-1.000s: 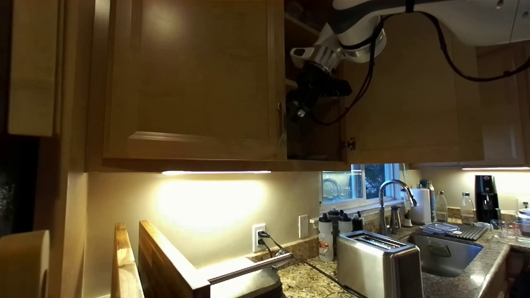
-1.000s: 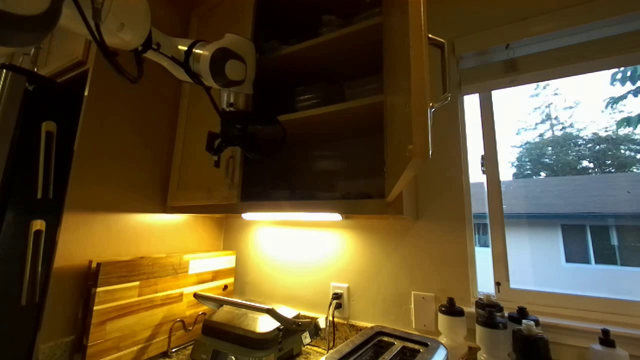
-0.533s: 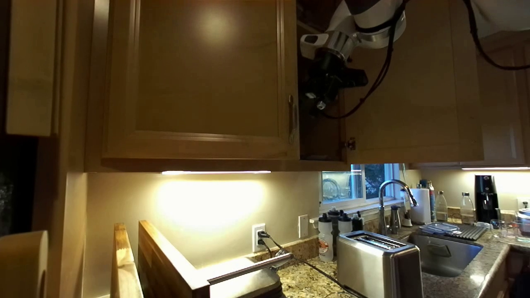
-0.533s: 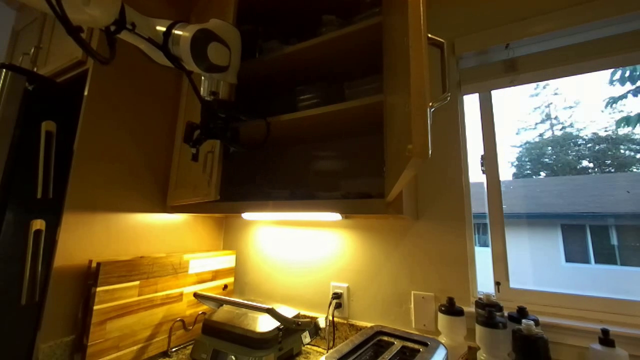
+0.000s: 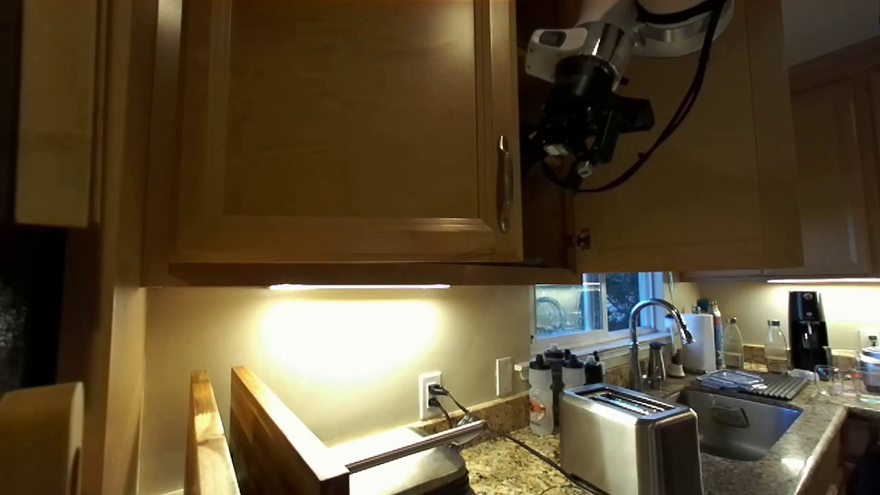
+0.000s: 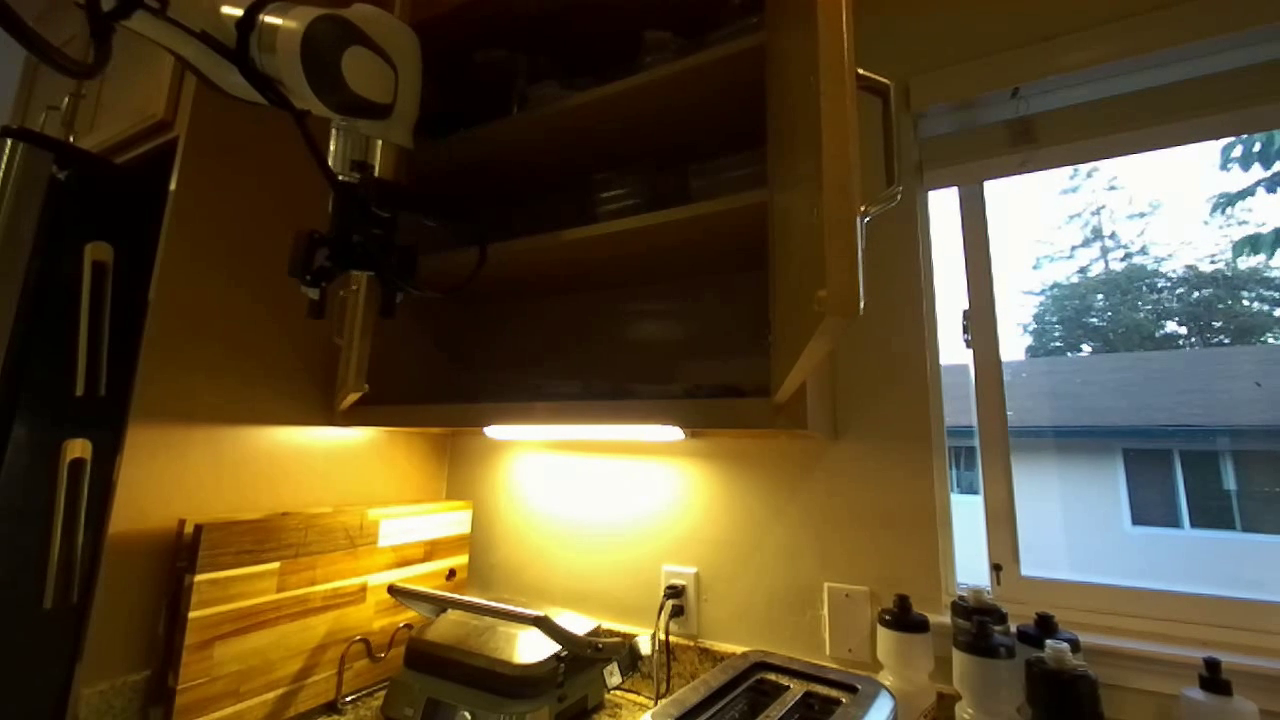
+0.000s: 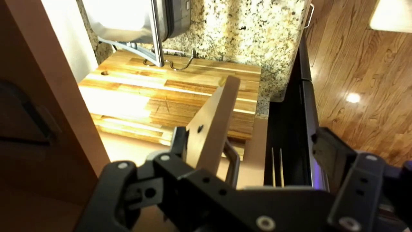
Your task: Open the cabinet doors
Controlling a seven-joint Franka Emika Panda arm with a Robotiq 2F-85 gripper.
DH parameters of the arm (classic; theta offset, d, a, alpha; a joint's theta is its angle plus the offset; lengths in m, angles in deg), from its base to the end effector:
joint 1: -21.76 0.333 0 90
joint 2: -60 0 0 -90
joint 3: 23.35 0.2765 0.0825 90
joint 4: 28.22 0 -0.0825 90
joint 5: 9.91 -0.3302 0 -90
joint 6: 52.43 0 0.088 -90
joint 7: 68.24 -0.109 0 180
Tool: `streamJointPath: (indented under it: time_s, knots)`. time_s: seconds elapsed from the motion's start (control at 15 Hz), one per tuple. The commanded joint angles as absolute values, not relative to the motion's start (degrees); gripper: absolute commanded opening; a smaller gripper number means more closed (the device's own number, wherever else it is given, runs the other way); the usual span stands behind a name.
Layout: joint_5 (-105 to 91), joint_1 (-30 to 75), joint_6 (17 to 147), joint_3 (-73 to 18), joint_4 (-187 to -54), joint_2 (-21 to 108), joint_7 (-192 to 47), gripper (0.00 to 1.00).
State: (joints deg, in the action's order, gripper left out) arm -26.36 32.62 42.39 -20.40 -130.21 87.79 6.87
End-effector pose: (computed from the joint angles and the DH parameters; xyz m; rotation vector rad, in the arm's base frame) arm 0.3405 0.1205 0.7173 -2.1296 -2.1457 -0.6777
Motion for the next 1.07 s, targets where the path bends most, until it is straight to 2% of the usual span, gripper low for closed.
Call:
streamJointPath:
  time_s: [0.0,0.53,1.0]
  knots:
    - [-24.6,31.3,43.0,-21.8,-135.2,89.7,2.4,1.0]
    - [-22.9,33.3,55.9,-21.5,-134.4,87.9,7.4,1.0]
    - [-23.3,34.5,59.2,-22.5,-131.7,84.3,11.5,1.0]
